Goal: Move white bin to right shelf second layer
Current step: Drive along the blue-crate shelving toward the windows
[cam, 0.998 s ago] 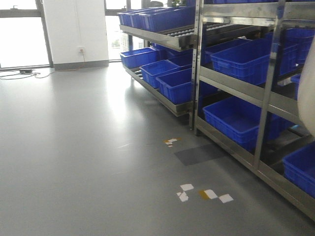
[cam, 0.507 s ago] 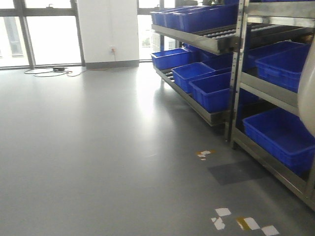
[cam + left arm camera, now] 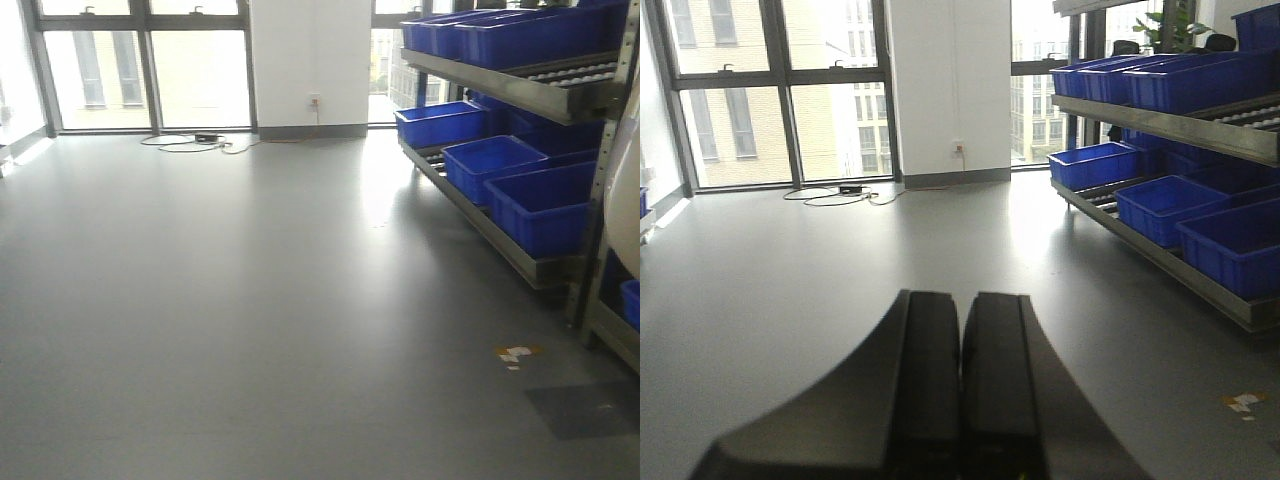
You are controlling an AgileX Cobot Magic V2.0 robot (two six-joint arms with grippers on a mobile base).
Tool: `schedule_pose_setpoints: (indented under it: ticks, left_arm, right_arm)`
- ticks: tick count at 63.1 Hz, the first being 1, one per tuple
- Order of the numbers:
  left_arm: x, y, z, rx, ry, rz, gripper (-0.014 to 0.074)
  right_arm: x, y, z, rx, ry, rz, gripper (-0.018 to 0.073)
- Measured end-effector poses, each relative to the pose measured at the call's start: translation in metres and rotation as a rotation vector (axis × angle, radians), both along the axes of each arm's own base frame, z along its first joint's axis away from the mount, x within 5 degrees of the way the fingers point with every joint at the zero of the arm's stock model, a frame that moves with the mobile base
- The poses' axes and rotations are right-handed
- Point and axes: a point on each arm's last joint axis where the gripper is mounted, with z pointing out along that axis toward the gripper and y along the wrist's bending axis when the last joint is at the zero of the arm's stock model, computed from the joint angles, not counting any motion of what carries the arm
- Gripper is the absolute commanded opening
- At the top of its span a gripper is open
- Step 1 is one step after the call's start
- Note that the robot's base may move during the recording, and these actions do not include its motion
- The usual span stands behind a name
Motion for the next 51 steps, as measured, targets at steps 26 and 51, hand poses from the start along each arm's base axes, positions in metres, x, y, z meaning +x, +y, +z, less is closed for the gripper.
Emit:
schedule_pose_setpoints:
  ticks: [26,51]
  left_arm:
    - [0.0000,0.0000,0.0000,0.000,0.000,0.000,0.0085]
    - [0.0000,0.0000,0.0000,0.000,0.000,0.000,0.0085]
  right_arm:
    - [0.0000,0.0000,0.0000,0.000,0.000,0.000,0.0055]
    - [0.0000,0.0000,0.0000,0.000,0.000,0.000,0.0055]
